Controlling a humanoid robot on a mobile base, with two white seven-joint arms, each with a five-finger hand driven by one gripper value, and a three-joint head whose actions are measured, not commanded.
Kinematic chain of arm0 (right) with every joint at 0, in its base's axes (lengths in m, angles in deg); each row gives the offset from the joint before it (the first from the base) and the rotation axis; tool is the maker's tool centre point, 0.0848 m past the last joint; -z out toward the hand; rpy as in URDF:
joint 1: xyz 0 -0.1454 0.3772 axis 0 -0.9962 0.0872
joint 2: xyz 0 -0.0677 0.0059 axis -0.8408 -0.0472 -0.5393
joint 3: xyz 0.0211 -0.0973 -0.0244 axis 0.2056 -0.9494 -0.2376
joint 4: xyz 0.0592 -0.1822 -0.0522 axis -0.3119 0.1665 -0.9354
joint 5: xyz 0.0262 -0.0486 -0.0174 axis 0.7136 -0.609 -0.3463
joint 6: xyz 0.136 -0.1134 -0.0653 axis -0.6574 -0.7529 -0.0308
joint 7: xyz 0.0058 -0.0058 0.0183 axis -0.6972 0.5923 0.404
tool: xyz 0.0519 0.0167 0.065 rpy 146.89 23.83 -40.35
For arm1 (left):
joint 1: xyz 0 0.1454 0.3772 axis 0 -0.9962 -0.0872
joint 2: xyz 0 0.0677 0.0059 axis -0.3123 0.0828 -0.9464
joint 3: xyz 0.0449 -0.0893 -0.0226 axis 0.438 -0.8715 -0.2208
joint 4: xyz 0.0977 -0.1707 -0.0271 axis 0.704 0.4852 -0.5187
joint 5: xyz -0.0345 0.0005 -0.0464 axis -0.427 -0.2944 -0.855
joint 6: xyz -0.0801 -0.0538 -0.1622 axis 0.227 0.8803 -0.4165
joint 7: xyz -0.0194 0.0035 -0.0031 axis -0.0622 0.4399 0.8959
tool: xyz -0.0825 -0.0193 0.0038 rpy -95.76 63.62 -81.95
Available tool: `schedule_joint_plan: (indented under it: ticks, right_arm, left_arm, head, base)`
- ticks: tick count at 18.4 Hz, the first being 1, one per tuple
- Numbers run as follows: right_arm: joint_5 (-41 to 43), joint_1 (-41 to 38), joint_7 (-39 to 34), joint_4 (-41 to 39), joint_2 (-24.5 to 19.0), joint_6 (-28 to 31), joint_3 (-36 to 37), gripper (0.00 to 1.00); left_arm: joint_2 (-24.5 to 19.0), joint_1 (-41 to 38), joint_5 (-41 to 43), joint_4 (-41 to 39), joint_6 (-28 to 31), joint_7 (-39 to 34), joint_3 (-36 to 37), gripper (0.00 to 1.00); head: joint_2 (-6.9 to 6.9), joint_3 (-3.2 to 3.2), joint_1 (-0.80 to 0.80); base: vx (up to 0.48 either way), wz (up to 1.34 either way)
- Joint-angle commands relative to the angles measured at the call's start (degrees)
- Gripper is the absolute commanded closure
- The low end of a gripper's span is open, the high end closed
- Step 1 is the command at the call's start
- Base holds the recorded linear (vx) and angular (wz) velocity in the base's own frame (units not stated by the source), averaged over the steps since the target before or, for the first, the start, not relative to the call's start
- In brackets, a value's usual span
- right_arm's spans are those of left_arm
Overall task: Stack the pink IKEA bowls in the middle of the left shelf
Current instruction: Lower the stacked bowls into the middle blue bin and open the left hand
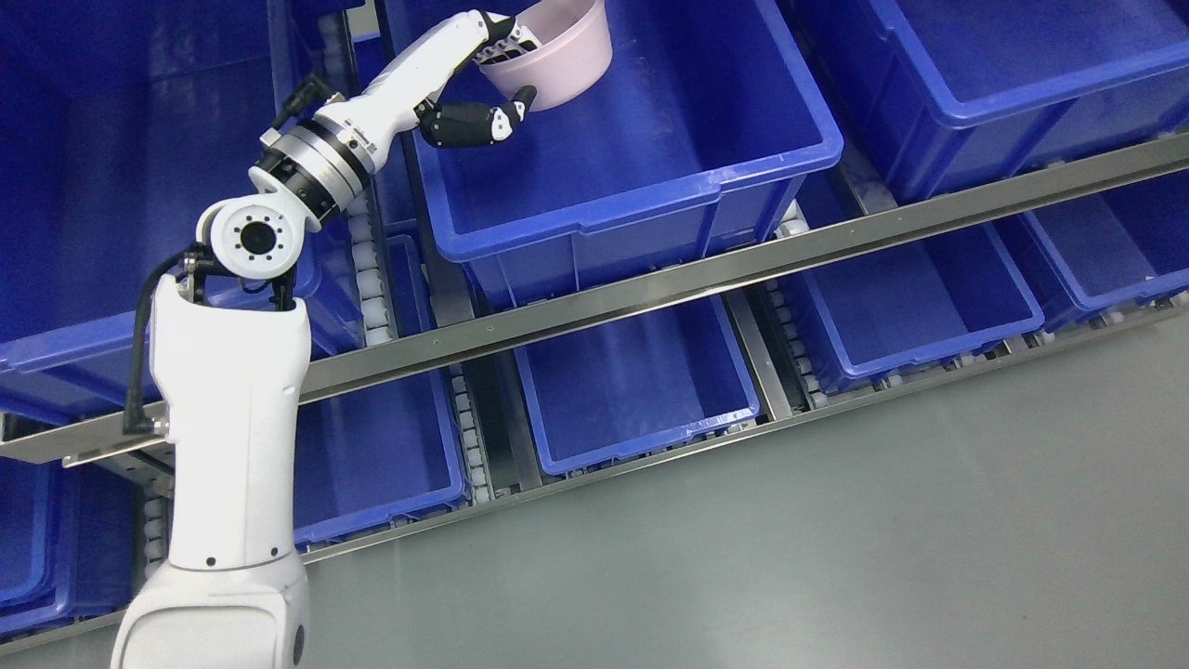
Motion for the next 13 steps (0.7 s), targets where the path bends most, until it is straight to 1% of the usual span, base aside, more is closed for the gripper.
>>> schedule_joint_plan:
  ticks: [1, 3, 4, 5, 6, 8, 11, 12, 13]
  right_arm:
    - [-0.4, 0.0, 0.1, 0.0, 1.0, 0.0, 0.6, 0.00]
    - [-0.4, 0.0, 0.0, 0.0, 1.0, 0.0, 0.6, 0.00]
    - [-0.4, 0.0, 0.0, -0.1, 1.0, 0.0, 0.6, 0.00]
    - [-0.4, 0.0, 0.0, -0.1, 1.0, 0.0, 0.6, 0.00]
    - [-0.4, 0.0, 0.0, 0.0, 1.0, 0.0, 0.6, 0.00]
    - [-0.4, 0.0, 0.0, 0.0, 1.0, 0.0, 0.6, 0.00]
    - [-0.4, 0.0, 0.0, 0.0, 1.0, 0.0, 0.6, 0.00]
    - [-0.4, 0.0, 0.0, 0.0, 1.0, 0.0, 0.6, 0.00]
    - [-0.4, 0.0, 0.0, 0.0, 1.0, 0.0, 0.6, 0.00]
  left_arm:
    - [-2.7, 2.0, 3.6, 8.6, 0.1, 0.1, 4.4, 0.90]
    - [-2.8, 2.1, 3.6, 8.6, 0.1, 0.1, 4.4, 0.85]
    - [-2.8, 2.0, 3.6, 8.6, 0.3, 0.1, 4.3, 0.80]
    - [-2.9, 1.9, 3.5, 8.6, 0.3, 0.1, 4.3, 0.69]
    - [-3.0, 1.7, 3.5, 8.5, 0.3, 0.1, 4.1, 0.61]
    - [-2.9, 1.5, 3.3, 8.1, 0.3, 0.0, 3.4, 0.53]
    - [-2.2, 1.5, 3.1, 8.0, 0.3, -0.4, 2.5, 0.36]
    - [-1.0, 1.5, 3.0, 7.8, 0.3, -0.6, 1.2, 0.30]
    - [1.2, 1.5, 2.9, 7.8, 0.2, -1.6, -1.1, 0.23]
  head:
    - [0.00, 0.00, 0.00]
    - [0.00, 0.00, 0.00]
    - [0.00, 0.00, 0.00]
    - [0.00, 0.00, 0.00]
    - [0.00, 0.00, 0.00]
    - [0.00, 0.00, 0.00]
    - [0.00, 0.00, 0.00]
    - [0.00, 0.00, 0.00]
    - [0.00, 0.00, 0.00]
  base:
    - [0.001, -0.03]
    - [0.007, -0.05]
    - [0.013, -0.07]
    - [0.022, -0.08]
    - [0.022, -0.08]
    - [0.015, -0.03]
    - [-0.004, 0.02]
    - [-0.005, 0.03]
    - [0.000, 0.00]
